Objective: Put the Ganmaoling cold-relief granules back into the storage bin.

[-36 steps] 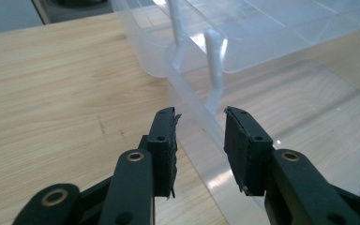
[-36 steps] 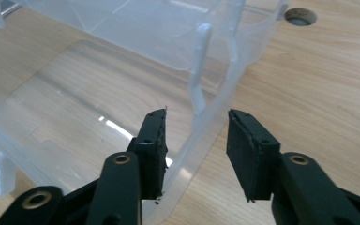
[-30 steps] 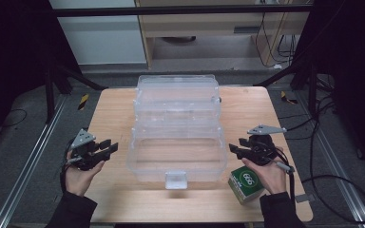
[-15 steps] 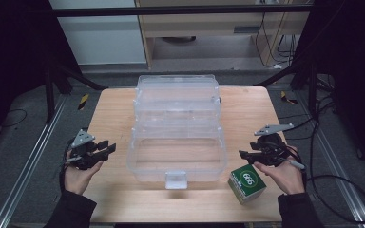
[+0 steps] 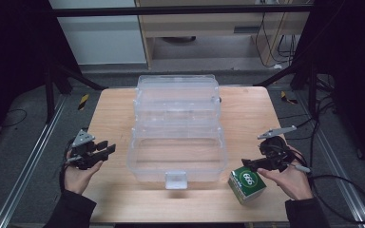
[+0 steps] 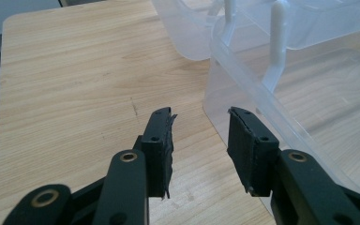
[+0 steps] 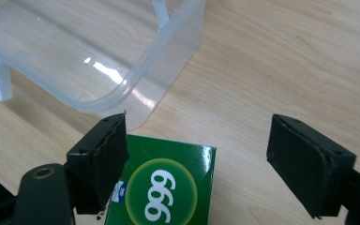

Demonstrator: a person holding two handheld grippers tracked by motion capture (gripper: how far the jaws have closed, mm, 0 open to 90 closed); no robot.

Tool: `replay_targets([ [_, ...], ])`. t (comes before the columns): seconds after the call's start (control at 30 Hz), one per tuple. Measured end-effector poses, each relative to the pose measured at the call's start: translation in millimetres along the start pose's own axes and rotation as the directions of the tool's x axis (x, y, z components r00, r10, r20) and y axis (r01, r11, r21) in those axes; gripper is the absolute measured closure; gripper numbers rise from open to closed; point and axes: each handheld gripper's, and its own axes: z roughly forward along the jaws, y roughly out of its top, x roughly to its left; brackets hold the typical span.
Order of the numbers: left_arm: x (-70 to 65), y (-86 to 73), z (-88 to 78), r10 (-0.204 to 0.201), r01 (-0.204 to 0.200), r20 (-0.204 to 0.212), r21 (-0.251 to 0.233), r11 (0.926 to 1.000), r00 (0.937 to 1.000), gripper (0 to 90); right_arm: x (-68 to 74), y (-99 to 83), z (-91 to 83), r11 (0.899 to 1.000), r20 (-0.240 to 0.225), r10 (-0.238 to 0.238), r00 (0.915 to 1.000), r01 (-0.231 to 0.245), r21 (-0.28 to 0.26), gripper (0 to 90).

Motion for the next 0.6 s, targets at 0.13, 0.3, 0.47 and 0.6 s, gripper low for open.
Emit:
replay_targets([
  [0.13,-1.0,-0.4,2.1,-0.003,0.003,0.002,0.004,1.0000,1.0000,58.8,2.6,-2.3,1.3,0.999,-0.010,0.036,0.9993,-0.035,0.033,19.0],
  [0.3,-0.2,-1.1,2.1,-0.001,0.002,-0.004,0.007,1.0000,1.0000,58.5,9.1,-3.9,2.4,0.998,-0.015,0.046,0.9988,-0.046,0.047,17.9],
  [0.47,1.3,-1.5,1.0,-0.004,0.004,-0.013,0.007,1.0000,0.9999,58.3,14.5,-6.4,5.2,0.996,-0.016,0.056,0.9983,-0.055,0.066,16.6],
  [0.6,1.6,-2.1,2.3,-0.004,0.004,-0.012,0.013,0.9999,0.9999,58.3,17.2,-8.8,7.8,0.993,-0.008,0.078,0.9969,-0.077,0.085,16.6],
])
